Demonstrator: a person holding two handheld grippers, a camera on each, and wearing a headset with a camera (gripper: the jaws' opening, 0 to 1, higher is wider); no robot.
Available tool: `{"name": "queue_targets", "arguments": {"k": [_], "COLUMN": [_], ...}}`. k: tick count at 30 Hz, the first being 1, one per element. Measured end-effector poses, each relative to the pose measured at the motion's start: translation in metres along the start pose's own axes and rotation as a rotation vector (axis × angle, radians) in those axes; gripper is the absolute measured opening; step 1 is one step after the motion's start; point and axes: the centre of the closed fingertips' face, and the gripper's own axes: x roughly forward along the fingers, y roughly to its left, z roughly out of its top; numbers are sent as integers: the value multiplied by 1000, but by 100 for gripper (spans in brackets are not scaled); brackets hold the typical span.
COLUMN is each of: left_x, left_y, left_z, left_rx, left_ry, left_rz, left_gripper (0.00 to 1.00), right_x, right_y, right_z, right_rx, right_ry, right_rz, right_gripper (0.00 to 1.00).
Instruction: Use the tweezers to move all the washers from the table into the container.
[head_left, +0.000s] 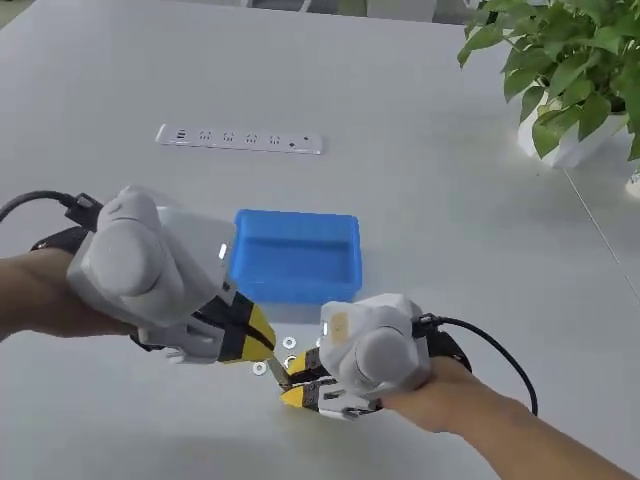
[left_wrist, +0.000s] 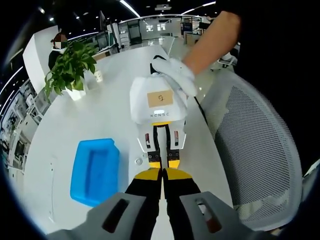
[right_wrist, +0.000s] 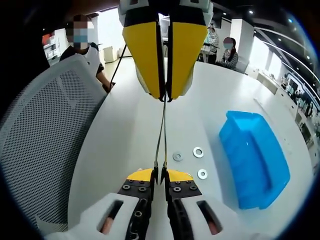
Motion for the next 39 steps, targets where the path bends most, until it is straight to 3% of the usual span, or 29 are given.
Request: {"name": "queue_targets", "arguments": {"k": [8, 18, 23, 25, 27, 39], "left_x": [3, 12, 17, 20, 23, 25], "left_y": [-2, -8, -9, -10, -11, -6], "left_z": [6, 8, 11, 11, 5, 2], "left_rx": [3, 8, 9, 11, 32, 33], "left_ry": [-47, -70, -99, -94, -53, -62], "left_rz": [-21, -47, -53, -58, -62, -45], "left_gripper": [5, 6, 6, 6, 7, 8], "right_x": [-1, -2, -4, -4, -4, -5], "right_y": [1, 2, 4, 4, 4, 3], "right_z": [-2, -2, -3, -3, -3, -4], "right_rx": [12, 9, -29, -33, -37, -27], "right_ry": [-17, -22, -32, -37, -38, -33], "right_rz": [1, 4, 4, 4, 5, 4], "right_gripper": [9, 8, 7, 7, 7, 7]}}
